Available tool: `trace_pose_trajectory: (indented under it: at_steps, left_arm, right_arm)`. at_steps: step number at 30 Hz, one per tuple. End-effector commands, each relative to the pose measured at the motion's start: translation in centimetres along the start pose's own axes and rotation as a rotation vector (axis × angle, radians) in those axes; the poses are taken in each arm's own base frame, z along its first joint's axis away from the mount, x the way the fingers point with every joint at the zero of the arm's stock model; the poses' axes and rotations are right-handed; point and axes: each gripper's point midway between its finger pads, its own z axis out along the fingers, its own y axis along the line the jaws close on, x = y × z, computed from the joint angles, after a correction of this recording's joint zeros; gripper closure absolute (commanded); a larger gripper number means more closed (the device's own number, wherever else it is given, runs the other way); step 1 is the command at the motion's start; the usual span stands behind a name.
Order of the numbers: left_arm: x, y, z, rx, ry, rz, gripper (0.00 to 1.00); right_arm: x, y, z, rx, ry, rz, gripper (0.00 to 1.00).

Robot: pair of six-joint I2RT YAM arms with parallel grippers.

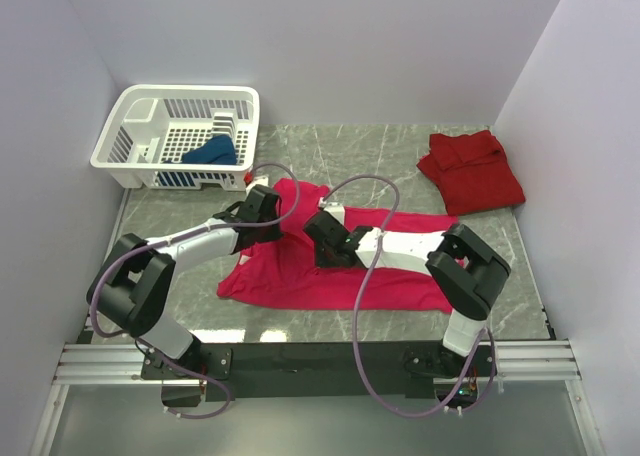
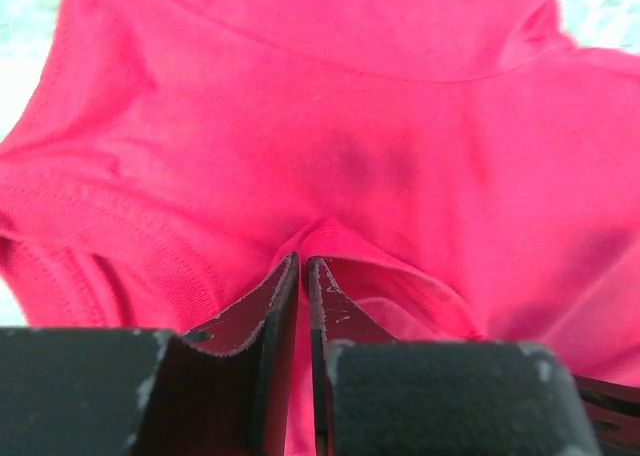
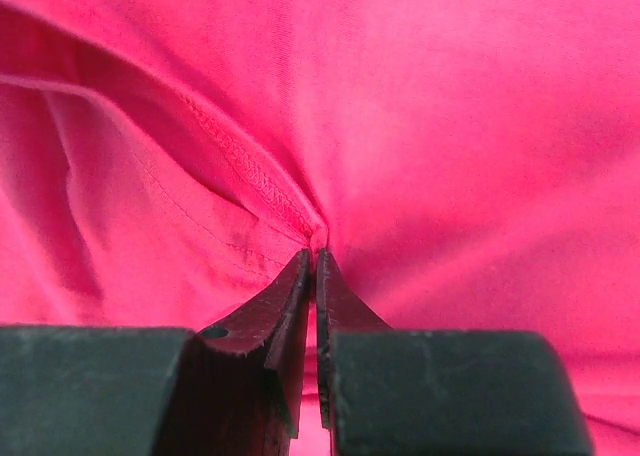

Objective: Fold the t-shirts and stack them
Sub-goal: Fold the tshirt

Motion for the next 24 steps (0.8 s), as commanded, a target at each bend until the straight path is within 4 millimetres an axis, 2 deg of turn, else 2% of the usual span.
trace_pose_trajectory:
  at_steps: [1, 3, 6, 11, 19, 24]
  left_arm:
    - [-0.7, 0.9, -0.4, -0.046, -0.031, 0.016, 0.83]
    - [-0.8, 1.2, -0.6, -0.050, -0.045, 0.016, 0.82]
    - [-1.2, 0.7, -0.8, -0.023, -0.061, 0.010, 0.75]
    - [-2.1, -1.1, -0.4, 0.027, -0.066, 0.008, 0.76]
    - [-2.8, -2.3, 0.5, 0.049, -0.059, 0.012, 0.76]
    - [-3.2, -3.7, 0.8, 0.099, -0.055, 0.005, 0.77]
  right_arm:
    - [-2.0, -0.2, -1.4, 0.005, -0.076, 0.045, 0.90]
    - [-2.1, -0.4, -1.5, 0.011, -0.082, 0.048, 0.90]
    - [-2.2, -0.7, -1.8, 0.018, -0.090, 0.056, 0.90]
    - [-2.1, -1.0, -2.2, 0.020, -0.097, 0.061, 0.90]
    - [-1.4, -1.5, -2.0, 0.033, -0.083, 0.064, 0.90]
    - [-1.4, -1.6, -2.1, 0.033, -0.084, 0.067, 0.89]
